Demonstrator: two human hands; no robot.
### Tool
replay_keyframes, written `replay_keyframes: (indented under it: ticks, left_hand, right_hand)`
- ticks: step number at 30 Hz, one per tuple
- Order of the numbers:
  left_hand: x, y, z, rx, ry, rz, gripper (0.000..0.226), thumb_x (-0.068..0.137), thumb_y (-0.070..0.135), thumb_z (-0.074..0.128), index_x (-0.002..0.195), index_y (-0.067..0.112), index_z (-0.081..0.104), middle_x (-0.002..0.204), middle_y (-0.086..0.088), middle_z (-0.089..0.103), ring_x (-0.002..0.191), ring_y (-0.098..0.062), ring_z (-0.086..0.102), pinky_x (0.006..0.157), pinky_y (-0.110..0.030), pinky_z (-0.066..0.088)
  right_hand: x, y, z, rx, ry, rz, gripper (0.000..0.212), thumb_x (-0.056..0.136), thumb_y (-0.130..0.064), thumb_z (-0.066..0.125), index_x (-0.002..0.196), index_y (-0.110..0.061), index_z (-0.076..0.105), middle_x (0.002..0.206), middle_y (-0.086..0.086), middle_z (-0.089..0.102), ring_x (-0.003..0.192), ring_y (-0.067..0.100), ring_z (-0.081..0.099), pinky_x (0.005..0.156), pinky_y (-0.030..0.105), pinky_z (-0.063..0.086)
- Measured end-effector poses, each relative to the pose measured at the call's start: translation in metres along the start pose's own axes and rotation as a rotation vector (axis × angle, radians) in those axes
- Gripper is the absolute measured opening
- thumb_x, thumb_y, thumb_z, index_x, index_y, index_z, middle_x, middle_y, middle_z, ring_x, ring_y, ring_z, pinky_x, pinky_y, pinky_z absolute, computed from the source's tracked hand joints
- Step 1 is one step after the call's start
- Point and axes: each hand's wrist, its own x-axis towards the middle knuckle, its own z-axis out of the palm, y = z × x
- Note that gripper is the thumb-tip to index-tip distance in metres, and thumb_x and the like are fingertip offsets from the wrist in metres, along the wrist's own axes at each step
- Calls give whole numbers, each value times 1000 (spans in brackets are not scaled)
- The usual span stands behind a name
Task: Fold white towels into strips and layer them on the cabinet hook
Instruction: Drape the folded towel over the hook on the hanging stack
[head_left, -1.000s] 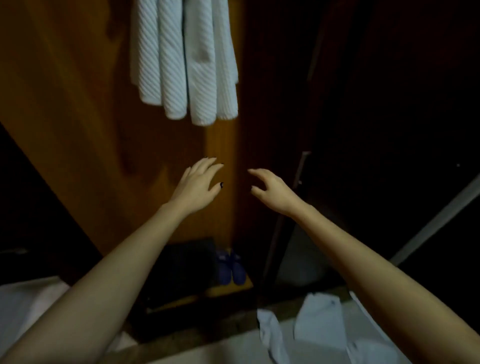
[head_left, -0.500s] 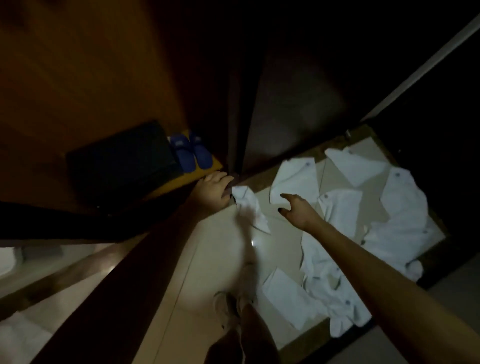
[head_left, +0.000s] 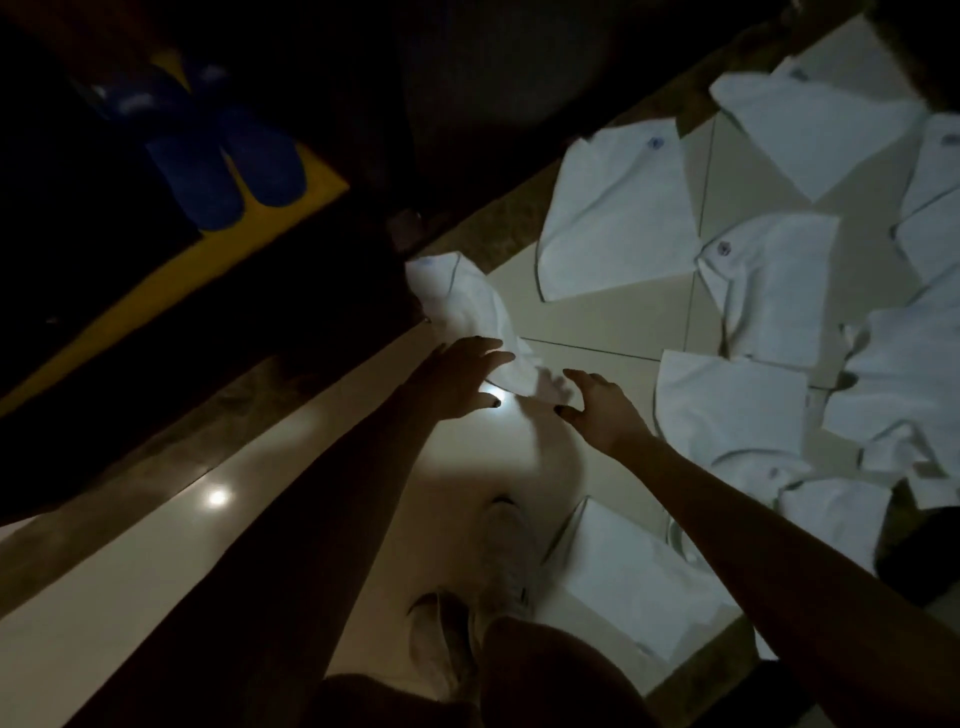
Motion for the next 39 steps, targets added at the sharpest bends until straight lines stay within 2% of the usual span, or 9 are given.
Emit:
replay_keyframes:
  ticks: [7, 11, 17, 21, 24, 29, 32, 36, 39]
  left_hand:
    - [94, -45, 94, 92, -153, 25, 75, 91, 38, 63, 153, 20, 25, 162, -4, 10, 149, -28, 9, 117, -45, 21]
    - [116, -56, 107, 116, -103, 17, 66, 86, 34, 71, 143, 15, 43, 149, -9, 31, 138, -31, 28, 108, -44, 37]
    - [78, -39, 82, -63, -37, -31, 49, 84, 30, 72, 123, 4, 57, 127, -14, 45, 123, -31, 41, 99, -39, 42]
    - [30, -7, 49, -85, 64, 10, 57, 79, 33, 77, 121, 1, 55, 122, -20, 50, 118, -35, 43, 96, -39, 38]
    - [-8, 17, 17, -14, 153, -46, 51, 83, 32, 72, 117, 0, 53, 118, -20, 51, 113, -36, 45, 93, -41, 41]
    - [-71, 58, -52, -228, 175, -97, 27, 86, 20, 69, 98, -2, 61, 100, -20, 59, 95, -36, 54, 84, -39, 35]
    - [-117, 79, -96, -467, 203, -144, 21, 82, 18, 76, 78, 5, 59, 75, -4, 55, 75, -26, 55, 71, -33, 39]
    - [-183, 119, -158, -728, 356, -198, 21, 79, 15, 79, 72, 11, 60, 62, 13, 52, 61, 1, 50, 59, -9, 36]
    - [-236, 153, -212, -875, 409, -218, 24, 83, 10, 75, 71, 22, 57, 53, 15, 56, 47, 5, 52, 48, -10, 40]
  right_hand:
    - [107, 38, 81, 15, 94, -35, 59, 90, -33, 67, 141, -13, 47, 136, 14, 53, 125, 34, 47, 100, 46, 43]
    - [126, 37, 104, 199, 201, -78, 11, 90, -14, 63, 90, -3, 63, 88, 15, 62, 86, 32, 59, 75, 40, 47]
    - [78, 26, 89, 588, 263, 18, 27, 97, -14, 54, 70, -16, 50, 61, -5, 53, 51, -5, 52, 51, 10, 37]
    - [38, 11, 50, 712, 320, 39, 24, 97, -15, 58, 73, -14, 53, 66, -2, 57, 59, 3, 55, 57, 11, 40]
    - [-2, -9, 10, 833, 305, -4, 7, 95, -9, 61, 89, -6, 59, 81, 1, 62, 67, 13, 60, 70, 28, 51]
    - [-94, -45, -67, 851, 106, -180, 21, 93, 4, 58, 111, 2, 67, 106, 9, 66, 83, 2, 62, 71, 12, 49]
    - [-154, -58, -112, 783, 6, -203, 34, 91, 12, 54, 123, 3, 63, 110, 7, 66, 77, -8, 63, 61, 6, 46]
    - [-237, -78, -165, 747, 125, -243, 28, 95, 5, 54, 120, 1, 65, 111, 12, 67, 93, 14, 65, 78, 25, 55]
    - [-303, -104, -206, 745, 206, -290, 13, 95, -5, 58, 97, -8, 70, 93, 8, 69, 81, 8, 64, 73, 19, 50]
